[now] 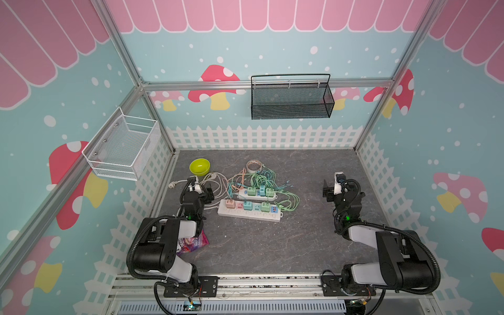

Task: Insert plugs into power strip
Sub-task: Reset both arms

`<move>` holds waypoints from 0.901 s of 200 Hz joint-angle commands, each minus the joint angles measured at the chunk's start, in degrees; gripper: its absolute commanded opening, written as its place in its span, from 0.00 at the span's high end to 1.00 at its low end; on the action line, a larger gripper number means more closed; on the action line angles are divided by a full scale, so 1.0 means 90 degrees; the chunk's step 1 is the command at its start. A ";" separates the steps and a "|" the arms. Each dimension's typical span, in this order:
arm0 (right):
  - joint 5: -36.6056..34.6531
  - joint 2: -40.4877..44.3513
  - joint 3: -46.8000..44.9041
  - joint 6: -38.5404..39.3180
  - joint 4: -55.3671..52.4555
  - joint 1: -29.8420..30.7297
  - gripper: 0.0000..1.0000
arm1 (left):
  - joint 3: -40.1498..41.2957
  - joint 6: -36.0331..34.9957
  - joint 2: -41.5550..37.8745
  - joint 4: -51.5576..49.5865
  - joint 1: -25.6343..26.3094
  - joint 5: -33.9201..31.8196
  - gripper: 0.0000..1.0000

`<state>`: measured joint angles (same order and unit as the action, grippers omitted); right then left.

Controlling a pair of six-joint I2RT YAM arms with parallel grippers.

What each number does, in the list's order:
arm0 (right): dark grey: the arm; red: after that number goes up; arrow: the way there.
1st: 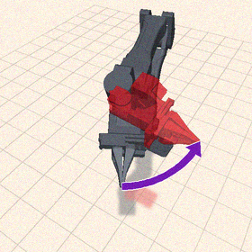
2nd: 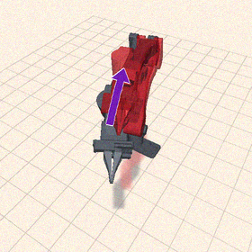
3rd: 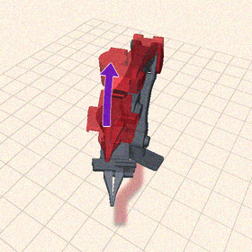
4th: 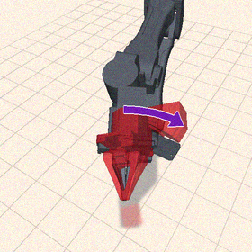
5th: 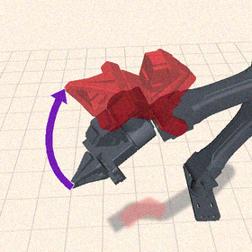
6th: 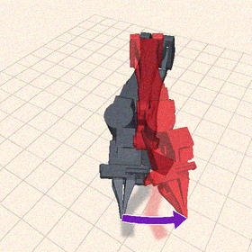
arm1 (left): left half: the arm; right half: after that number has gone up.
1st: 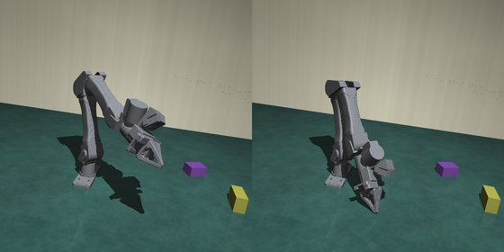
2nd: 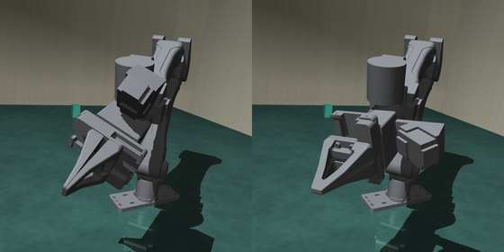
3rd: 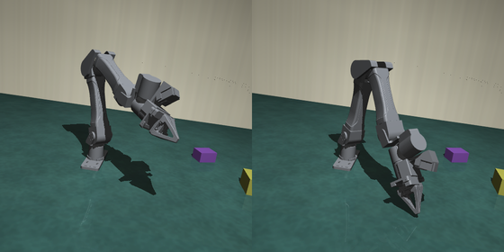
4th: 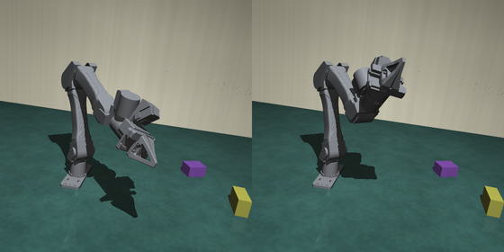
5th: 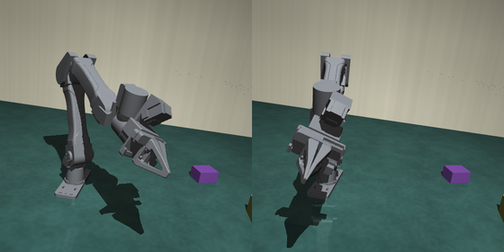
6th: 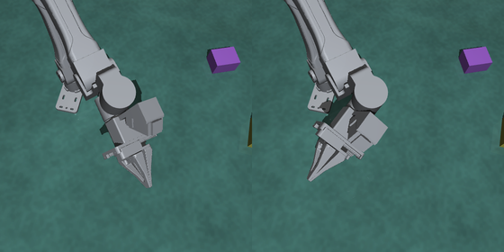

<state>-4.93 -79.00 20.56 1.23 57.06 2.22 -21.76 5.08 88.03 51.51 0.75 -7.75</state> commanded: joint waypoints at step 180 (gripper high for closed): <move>0.0492 -0.0933 -0.0873 -0.0091 0.1792 -0.0341 0.12 | -0.0043 -0.0114 -0.0015 -0.0068 -0.0051 -0.0009 0.09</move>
<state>-1.48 -86.17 13.52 1.19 64.97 0.30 -21.76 5.08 88.03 51.40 0.75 -7.75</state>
